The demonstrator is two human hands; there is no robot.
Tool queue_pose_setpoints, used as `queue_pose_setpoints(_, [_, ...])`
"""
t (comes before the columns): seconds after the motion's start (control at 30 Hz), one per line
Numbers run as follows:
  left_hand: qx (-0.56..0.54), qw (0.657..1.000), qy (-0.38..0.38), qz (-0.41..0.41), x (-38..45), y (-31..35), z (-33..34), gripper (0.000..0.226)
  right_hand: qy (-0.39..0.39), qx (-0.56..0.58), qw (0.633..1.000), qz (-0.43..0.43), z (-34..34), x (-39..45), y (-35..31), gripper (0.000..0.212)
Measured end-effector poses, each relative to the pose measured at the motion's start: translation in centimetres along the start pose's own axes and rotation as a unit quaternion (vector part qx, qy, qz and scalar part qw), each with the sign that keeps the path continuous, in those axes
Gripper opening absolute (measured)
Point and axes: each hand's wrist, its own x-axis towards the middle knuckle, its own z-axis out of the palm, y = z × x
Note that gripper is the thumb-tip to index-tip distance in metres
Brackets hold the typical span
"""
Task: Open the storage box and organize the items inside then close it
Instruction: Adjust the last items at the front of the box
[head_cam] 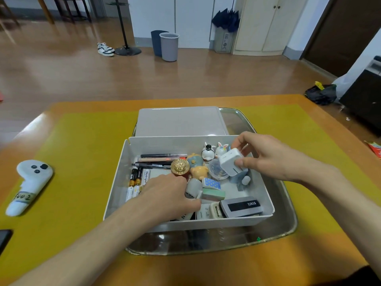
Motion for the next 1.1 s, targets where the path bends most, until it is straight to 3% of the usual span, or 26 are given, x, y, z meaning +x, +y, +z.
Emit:
queue_pose_setpoints(0.23, [0.022, 1.000, 0.000, 0.015, -0.3, 0.0, -0.4, 0.051, 0.000, -0.011, 1.000, 0.003, 0.2, 0.2, -0.1, 0.019])
queue_pose_setpoints(0.33, [0.017, 0.999, -0.030, 0.023, -0.7, -0.1, -0.8, 0.044, -0.031, -0.110, 0.993, -0.005, 0.6, 0.2, -0.3, 0.024])
queue_pose_setpoints(0.47, [0.011, 0.999, -0.044, 0.010, -1.0, -1.0, -2.2, 0.036, -0.092, -0.288, 0.953, -0.033, 2.3, 0.1, -0.6, 0.021])
queue_pose_setpoints(0.53, [0.010, 0.999, -0.043, 0.008, -1.1, -2.0, -3.3, 0.035, -0.106, -0.325, 0.938, -0.054, 3.3, 0.3, -0.6, 0.019])
queue_pose_setpoints(0.67, [0.020, 1.000, -0.021, 0.009, -1.4, -3.8, -5.1, 0.033, -0.097, -0.317, 0.941, -0.066, 3.3, 0.5, -1.0, 0.030])
queue_pose_setpoints(0.77, [0.031, 0.999, -0.033, -0.014, -1.0, -4.5, -6.0, 0.034, -0.051, -0.269, 0.957, -0.099, 3.2, 0.6, -1.7, 0.020])
queue_pose_setpoints(0.87, [0.029, 0.998, -0.043, -0.020, -0.8, -5.1, -6.7, 0.036, -0.040, -0.293, 0.949, -0.111, 4.3, 1.1, -2.5, 0.021])
queue_pose_setpoints(1.1, [0.028, 0.997, -0.024, 0.068, -2.0, -1.8, -3.5, 0.039, -0.056, -0.329, 0.936, -0.112, 7.0, 2.8, -2.8, 0.019])
